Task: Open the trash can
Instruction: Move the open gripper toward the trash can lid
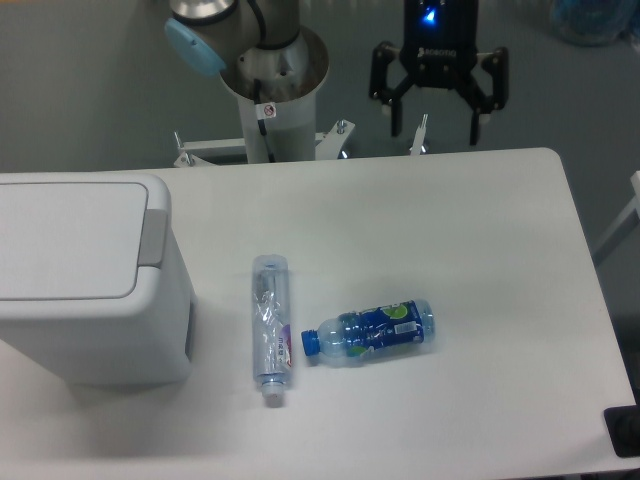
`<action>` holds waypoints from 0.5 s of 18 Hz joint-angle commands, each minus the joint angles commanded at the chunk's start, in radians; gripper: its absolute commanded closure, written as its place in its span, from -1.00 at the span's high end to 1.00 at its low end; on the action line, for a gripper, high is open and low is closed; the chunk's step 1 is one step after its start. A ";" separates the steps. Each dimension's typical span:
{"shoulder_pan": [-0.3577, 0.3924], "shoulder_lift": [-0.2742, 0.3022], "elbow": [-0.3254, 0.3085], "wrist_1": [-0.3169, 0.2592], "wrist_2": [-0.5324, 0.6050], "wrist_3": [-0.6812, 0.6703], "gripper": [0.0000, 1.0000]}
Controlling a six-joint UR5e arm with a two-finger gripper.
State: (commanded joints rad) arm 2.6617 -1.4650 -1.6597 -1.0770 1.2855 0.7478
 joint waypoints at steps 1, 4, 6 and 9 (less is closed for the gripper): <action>-0.023 -0.002 -0.002 0.018 0.000 -0.062 1.00; -0.075 -0.005 -0.002 0.034 0.000 -0.188 1.00; -0.109 -0.005 -0.003 0.034 -0.003 -0.249 1.00; -0.173 -0.026 -0.003 0.037 -0.018 -0.356 1.00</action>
State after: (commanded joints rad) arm 2.4884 -1.4910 -1.6628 -1.0400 1.2671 0.3916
